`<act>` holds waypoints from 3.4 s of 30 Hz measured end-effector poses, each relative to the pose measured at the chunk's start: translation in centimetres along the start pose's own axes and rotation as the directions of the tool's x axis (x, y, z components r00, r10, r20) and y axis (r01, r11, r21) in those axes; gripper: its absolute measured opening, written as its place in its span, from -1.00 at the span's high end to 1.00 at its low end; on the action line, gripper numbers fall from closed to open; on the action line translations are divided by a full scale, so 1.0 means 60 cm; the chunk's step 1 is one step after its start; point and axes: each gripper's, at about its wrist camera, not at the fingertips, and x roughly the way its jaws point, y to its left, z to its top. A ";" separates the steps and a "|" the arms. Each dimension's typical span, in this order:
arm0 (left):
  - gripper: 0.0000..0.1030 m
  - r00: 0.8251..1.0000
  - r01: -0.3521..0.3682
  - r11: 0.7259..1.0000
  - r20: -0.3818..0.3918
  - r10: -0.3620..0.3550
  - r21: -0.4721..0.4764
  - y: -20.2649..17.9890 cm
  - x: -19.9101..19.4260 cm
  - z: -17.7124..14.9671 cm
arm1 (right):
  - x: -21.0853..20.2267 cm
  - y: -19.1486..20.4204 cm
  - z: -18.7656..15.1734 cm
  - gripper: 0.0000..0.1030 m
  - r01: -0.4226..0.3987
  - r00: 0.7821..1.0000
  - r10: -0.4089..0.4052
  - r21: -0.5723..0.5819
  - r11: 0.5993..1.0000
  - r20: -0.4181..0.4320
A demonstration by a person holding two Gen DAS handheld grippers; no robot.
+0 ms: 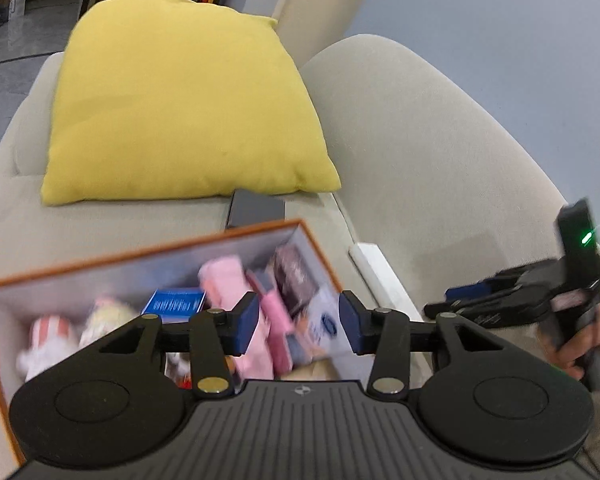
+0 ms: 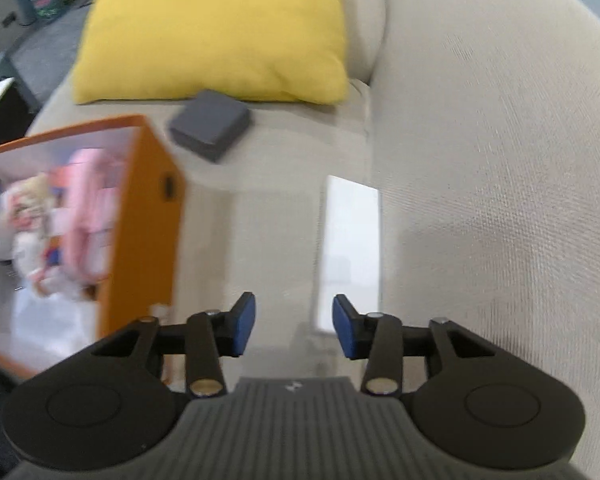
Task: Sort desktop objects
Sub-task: 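Move both tools to the dark grey box and white box on the sofa, then grasp the dark grey box with the left tool while the right tool grasps the white box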
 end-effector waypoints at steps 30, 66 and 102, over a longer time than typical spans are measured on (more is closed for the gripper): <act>-0.51 0.878 -0.047 0.999 -0.478 0.035 -0.014 0.102 0.442 0.215 | 0.183 0.007 0.076 -0.36 0.069 0.989 -0.108 -0.326 0.943 -0.105; 0.26 0.876 -0.086 0.943 -0.426 0.226 0.323 -0.106 0.402 0.178 | 0.094 -0.072 0.115 0.43 -0.225 0.968 0.224 0.003 0.974 -0.113; 0.25 0.953 -0.102 0.973 -0.261 0.155 0.206 -0.113 0.282 0.196 | 0.061 -0.077 0.085 0.19 -0.211 0.968 0.223 0.104 0.972 -0.118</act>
